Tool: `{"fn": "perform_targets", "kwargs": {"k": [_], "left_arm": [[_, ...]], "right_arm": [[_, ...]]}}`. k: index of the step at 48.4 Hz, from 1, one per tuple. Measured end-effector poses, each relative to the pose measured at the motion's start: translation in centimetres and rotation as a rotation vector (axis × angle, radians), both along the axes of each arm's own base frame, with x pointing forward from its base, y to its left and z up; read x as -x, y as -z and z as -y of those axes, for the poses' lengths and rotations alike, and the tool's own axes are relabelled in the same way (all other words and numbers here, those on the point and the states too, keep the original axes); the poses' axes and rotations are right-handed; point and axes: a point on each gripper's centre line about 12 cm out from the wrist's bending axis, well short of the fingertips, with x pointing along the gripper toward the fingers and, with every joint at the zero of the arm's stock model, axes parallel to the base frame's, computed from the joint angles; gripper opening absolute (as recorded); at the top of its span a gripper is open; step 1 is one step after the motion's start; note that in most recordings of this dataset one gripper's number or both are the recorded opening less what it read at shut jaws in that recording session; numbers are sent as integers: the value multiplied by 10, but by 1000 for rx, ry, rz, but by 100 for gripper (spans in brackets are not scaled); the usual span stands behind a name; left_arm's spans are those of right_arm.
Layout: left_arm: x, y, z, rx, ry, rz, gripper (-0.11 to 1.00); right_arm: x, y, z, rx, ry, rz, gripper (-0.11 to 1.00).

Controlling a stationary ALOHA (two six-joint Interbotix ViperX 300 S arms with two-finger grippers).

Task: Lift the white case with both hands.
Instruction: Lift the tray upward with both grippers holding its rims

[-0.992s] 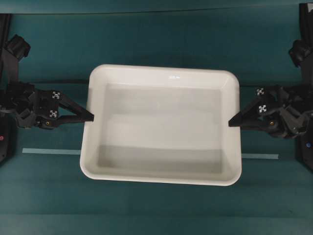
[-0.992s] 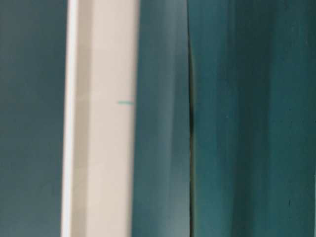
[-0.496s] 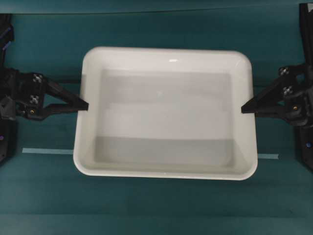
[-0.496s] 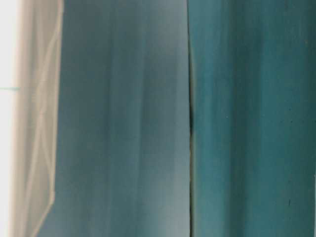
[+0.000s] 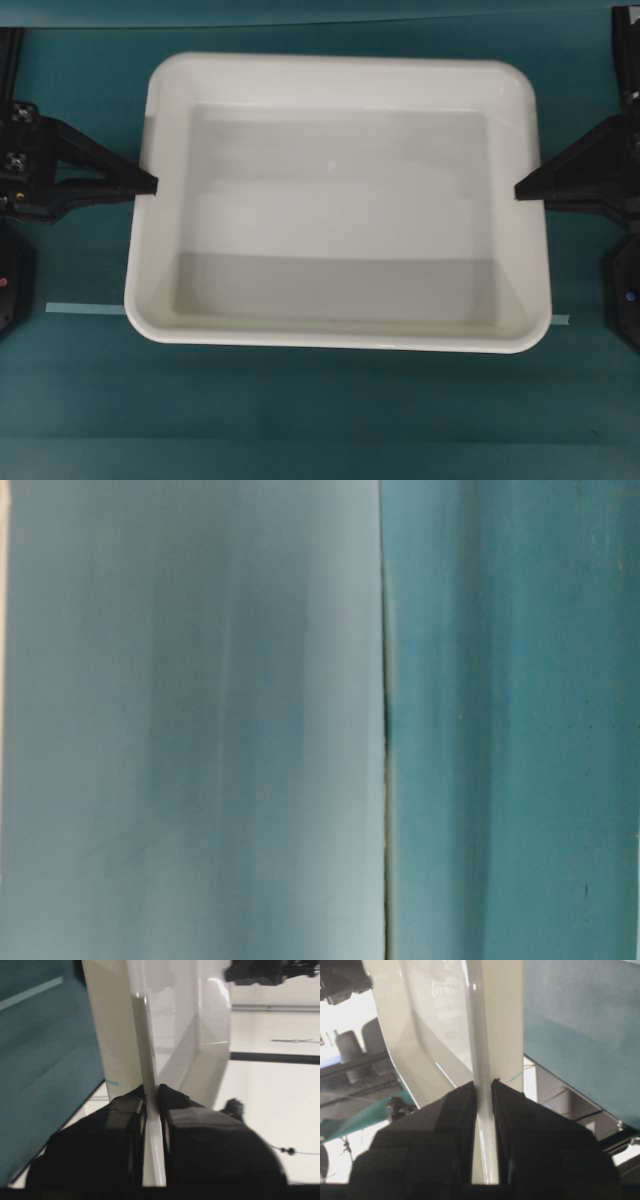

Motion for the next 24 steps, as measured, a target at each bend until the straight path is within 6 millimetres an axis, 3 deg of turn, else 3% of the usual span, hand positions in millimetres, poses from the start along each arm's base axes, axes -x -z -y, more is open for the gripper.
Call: {"fn": "perform_targets", "kwargs": {"k": [24], "left_arm": [[-1, -11, -1, 4, -5, 17, 6]], "right_arm": [[7, -6, 0, -9, 5, -10, 11]]}}
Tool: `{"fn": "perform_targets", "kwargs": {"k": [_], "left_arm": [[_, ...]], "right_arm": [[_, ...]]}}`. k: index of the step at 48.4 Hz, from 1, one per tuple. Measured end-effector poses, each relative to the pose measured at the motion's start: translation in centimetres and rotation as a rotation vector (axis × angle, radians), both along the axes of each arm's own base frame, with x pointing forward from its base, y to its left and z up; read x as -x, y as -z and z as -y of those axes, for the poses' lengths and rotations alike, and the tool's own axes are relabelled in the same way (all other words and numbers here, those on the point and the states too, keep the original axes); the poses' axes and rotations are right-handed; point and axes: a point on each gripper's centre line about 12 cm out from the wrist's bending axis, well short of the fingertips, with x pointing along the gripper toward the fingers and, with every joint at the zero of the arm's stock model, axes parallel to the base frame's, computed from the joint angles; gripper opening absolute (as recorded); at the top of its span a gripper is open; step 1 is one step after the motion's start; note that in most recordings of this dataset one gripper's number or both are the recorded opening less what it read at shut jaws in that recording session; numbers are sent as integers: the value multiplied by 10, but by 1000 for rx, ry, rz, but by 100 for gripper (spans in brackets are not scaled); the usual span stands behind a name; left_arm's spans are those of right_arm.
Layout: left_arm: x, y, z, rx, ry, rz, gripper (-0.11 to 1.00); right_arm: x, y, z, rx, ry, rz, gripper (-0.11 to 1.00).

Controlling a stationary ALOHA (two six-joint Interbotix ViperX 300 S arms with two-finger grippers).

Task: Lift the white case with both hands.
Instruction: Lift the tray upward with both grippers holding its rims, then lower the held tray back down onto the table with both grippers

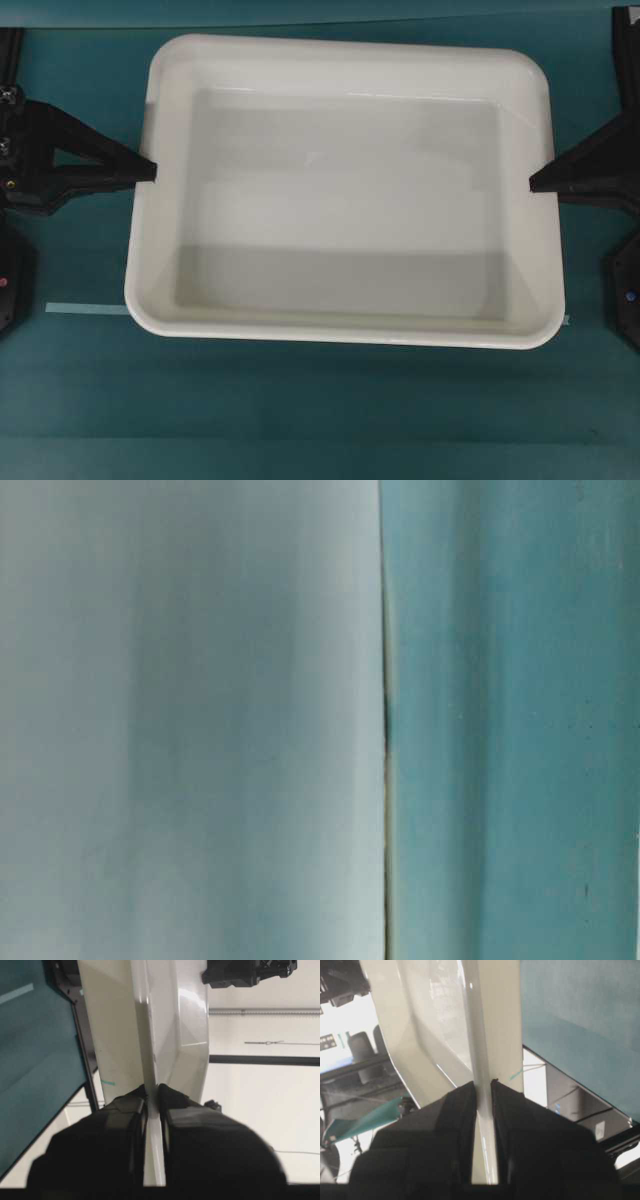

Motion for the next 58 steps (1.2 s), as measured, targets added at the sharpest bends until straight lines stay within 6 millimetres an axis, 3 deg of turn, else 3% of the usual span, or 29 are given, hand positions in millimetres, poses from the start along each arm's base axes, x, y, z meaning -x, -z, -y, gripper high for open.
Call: {"fn": "perform_targets", "kwargs": {"k": [36, 47, 58], "left_arm": [[-3, 2, -1, 3, -3, -11, 6], [-4, 26, -1, 6, -3, -67, 6], [-5, 59, -3, 11, -13, -148, 5]], "right_arm": [[0, 1, 0, 3, 1, 8, 10], [-8, 26, 1, 19, 0, -23, 10], [-19, 68, 2, 34, -12, -113, 10]]}}
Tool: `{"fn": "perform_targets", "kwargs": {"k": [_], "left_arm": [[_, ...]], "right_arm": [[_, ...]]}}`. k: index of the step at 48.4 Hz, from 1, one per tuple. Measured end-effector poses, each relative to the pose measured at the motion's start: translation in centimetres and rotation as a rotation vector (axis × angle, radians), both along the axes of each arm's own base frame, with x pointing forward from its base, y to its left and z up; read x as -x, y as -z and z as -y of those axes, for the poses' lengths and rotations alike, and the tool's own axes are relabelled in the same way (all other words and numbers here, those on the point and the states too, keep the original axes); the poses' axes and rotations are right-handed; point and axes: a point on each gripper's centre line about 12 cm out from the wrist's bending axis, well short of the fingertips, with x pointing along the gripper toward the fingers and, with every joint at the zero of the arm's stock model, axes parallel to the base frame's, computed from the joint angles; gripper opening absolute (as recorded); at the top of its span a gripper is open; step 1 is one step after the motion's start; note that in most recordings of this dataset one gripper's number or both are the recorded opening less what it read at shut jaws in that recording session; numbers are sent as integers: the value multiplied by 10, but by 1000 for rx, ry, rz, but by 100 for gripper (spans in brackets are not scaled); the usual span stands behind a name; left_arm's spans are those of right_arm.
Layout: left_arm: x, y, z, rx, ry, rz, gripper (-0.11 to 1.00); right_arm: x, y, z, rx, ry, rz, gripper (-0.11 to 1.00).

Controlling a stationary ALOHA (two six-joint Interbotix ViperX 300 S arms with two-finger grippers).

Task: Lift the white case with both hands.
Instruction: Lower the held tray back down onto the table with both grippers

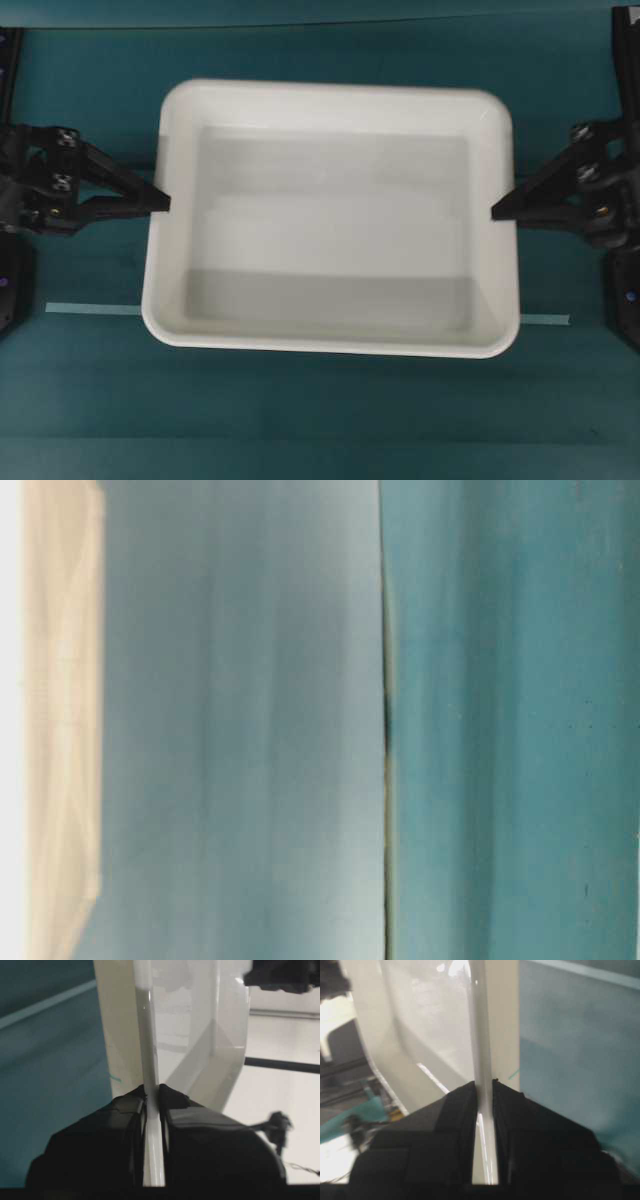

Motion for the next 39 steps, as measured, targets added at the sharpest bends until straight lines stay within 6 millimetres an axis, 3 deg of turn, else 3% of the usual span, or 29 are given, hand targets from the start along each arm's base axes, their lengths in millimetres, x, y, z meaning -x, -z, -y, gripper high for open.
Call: {"fn": "perform_targets", "kwargs": {"k": [19, 39], "left_arm": [[-4, 78, -2, 7, -5, -195, 5], [9, 123, -10, 13, -39, -236, 5]], "right_arm": [[-4, 72, 2, -3, 22, -107, 11], [-10, 121, 5, 13, 42, -146, 10]]}}
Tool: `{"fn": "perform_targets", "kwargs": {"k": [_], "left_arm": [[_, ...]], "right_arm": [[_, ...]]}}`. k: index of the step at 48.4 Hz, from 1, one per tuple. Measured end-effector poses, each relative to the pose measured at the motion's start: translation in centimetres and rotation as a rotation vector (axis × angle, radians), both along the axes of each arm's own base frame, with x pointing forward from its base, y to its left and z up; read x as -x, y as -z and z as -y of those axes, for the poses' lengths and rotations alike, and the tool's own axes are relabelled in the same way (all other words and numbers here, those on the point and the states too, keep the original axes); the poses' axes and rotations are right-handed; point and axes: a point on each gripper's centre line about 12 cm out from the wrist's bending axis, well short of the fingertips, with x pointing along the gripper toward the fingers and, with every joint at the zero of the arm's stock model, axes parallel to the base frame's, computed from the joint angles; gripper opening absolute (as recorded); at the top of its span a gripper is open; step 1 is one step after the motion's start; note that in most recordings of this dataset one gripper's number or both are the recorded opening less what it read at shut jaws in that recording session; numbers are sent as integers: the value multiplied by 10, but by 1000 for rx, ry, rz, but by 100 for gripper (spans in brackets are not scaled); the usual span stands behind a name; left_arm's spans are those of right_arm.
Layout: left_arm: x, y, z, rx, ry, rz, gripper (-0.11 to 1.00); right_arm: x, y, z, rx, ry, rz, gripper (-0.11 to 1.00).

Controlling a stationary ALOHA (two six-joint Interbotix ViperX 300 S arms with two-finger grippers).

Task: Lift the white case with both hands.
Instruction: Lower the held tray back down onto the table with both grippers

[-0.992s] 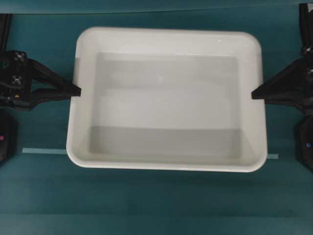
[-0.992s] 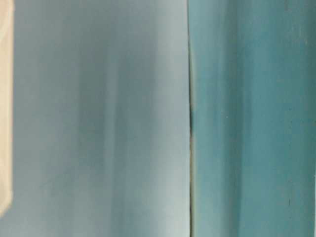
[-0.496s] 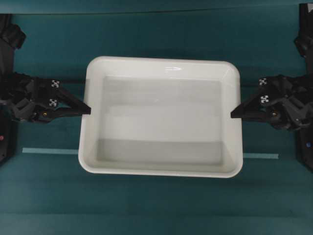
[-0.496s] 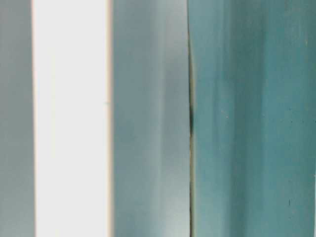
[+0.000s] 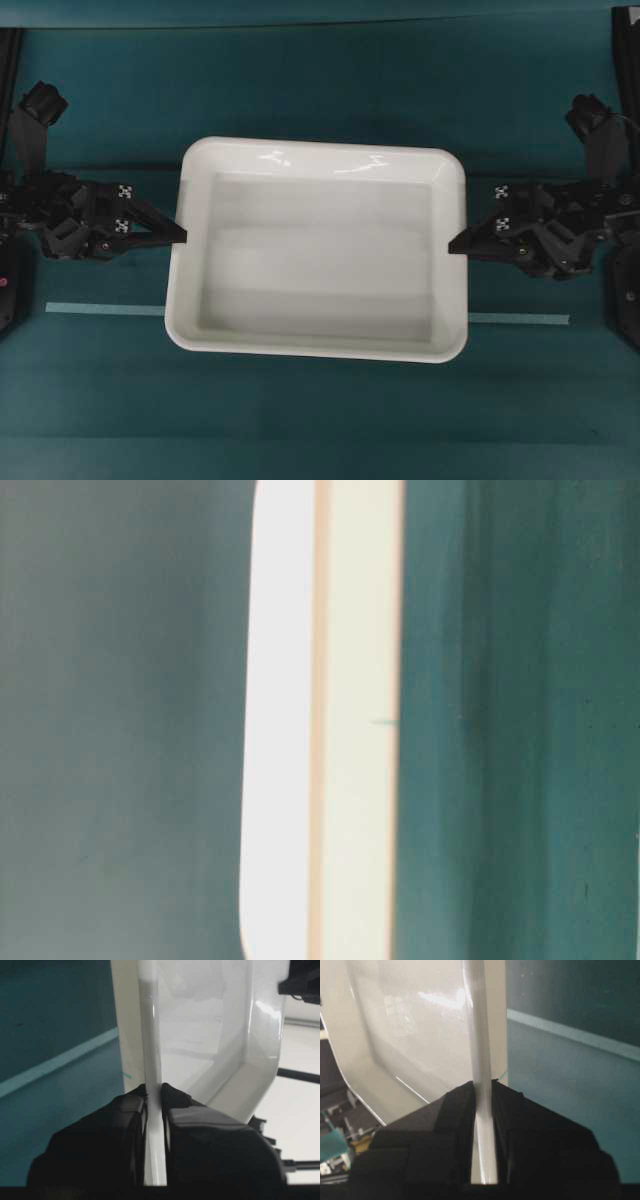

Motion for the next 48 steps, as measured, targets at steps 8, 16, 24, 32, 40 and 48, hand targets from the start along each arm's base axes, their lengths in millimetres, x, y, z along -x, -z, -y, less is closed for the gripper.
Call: {"fn": "perform_targets", "kwargs": {"k": [8, 16, 24, 32, 40, 48], "left_arm": [[1, 14, -1, 9, -10, -41, 5], [-2, 27, -2, 20, -16, -71, 5], [-8, 41, -2, 25, -18, -93, 5], [-15, 57, -3, 28, -17, -133, 5], [-19, 73, -2, 33, -16, -180, 5], [-21, 84, -2, 34, -12, -208, 5]], "right_arm": [[-5, 15, 0, 2, 1, -32, 10], [-9, 31, -1, 3, -2, -68, 10], [-6, 41, -1, 5, 2, -82, 10], [-2, 49, -1, 6, 2, -101, 10], [-3, 59, -1, 4, 3, -135, 10], [-7, 72, -2, 8, 4, -152, 10]]}}
